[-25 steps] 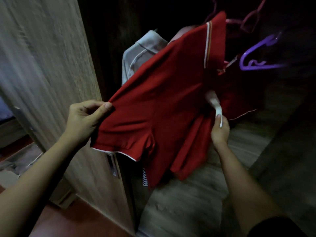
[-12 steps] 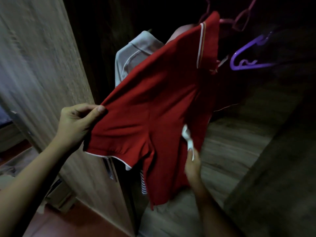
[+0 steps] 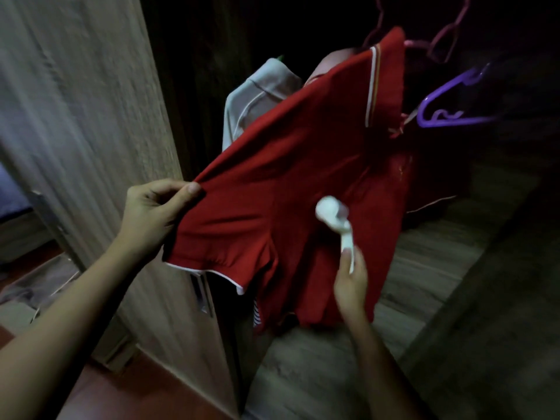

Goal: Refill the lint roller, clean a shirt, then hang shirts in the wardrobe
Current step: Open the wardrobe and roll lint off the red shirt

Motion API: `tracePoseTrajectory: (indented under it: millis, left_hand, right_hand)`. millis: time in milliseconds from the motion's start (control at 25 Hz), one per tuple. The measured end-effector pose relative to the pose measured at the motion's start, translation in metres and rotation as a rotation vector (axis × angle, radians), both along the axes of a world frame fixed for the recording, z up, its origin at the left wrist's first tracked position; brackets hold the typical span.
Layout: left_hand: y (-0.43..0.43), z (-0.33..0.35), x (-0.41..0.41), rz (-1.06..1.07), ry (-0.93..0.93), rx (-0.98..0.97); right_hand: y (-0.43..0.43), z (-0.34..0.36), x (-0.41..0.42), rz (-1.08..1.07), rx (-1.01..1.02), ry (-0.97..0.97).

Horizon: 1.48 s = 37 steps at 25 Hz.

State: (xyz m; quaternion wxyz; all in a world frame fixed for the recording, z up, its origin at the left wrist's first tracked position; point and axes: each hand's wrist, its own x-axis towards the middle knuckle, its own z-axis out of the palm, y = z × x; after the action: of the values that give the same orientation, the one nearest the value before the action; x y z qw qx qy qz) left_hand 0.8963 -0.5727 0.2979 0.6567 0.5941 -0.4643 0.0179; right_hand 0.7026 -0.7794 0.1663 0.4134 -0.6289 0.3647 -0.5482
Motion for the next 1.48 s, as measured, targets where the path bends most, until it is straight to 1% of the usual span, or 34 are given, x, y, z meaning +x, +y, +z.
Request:
tracePoseTrajectory:
  millis: [120, 160, 240, 280, 360, 440, 520, 600, 640, 760, 880, 1000, 1040, 1120, 1200, 1280, 1400, 1480]
  left_hand:
    - [0.000, 0.001, -0.001, 0.038, 0.049, 0.037]
    - [0.000, 0.002, -0.003, 0.034, 0.053, 0.027]
    - [0.001, 0.001, -0.003, 0.022, 0.083, 0.012]
    - [0.001, 0.001, -0.002, 0.017, 0.095, 0.016]
    - [-0.001, 0.002, -0.002, 0.026, 0.115, 0.015]
    - [-0.002, -0.001, -0.001, 0.044, 0.118, 0.007]
    - [-0.004, -0.003, -0.002, 0.034, 0.121, -0.012]
    - [-0.003, -0.003, -0.001, 0.011, 0.130, -0.021]
    - [-0.002, -0.003, -0.001, 0.003, 0.131, -0.019]
    - [-0.002, -0.003, 0.000, -0.021, 0.132, -0.023]
    - [-0.002, -0.004, 0.001, -0.027, 0.130, -0.039]
    - [0.000, -0.004, 0.003, -0.030, 0.134, -0.034]
    - [0.000, -0.004, 0.003, -0.032, 0.134, -0.024]
    - [0.000, -0.004, 0.004, -0.040, 0.130, -0.017]
    - [0.000, -0.004, 0.005, -0.047, 0.133, -0.017]
    - [-0.001, -0.005, 0.007, -0.048, 0.135, -0.020]
    - [-0.001, -0.005, 0.006, -0.059, 0.144, -0.014]
    - [-0.001, -0.005, 0.007, -0.062, 0.148, -0.016]
  right_hand:
    - [-0.001, 0.045, -0.001, -0.018, -0.150, -0.046]
    - [0.001, 0.053, 0.001, -0.035, -0.198, -0.018]
    - [0.012, 0.036, 0.008, -0.032, -0.195, 0.032]
    - [0.021, 0.013, 0.011, -0.016, -0.157, 0.090]
    - [0.037, -0.044, 0.014, 0.002, -0.059, 0.269]
    - [0.047, -0.096, 0.017, 0.063, 0.099, 0.420]
    - [0.053, -0.133, 0.017, 0.158, 0.208, 0.576]
    - [0.054, -0.151, 0.016, 0.207, 0.288, 0.726]
    - [0.055, -0.150, 0.015, 0.210, 0.321, 0.723]
    - [0.055, -0.127, 0.011, 0.138, 0.233, 0.548]
    - [0.050, -0.049, 0.009, -0.012, 0.044, 0.339]
    - [0.049, 0.053, 0.006, -0.081, -0.203, 0.090]
    - [0.049, 0.077, 0.008, -0.082, -0.251, 0.050]
    - [0.055, 0.103, 0.012, -0.053, -0.263, 0.009]
    - [0.071, 0.099, 0.018, -0.020, -0.238, 0.007]
    - [0.099, 0.060, 0.025, 0.018, -0.164, 0.056]
    - [0.153, -0.005, 0.033, 0.106, -0.001, 0.106]
    - [0.168, -0.017, 0.035, 0.125, -0.007, 0.119]
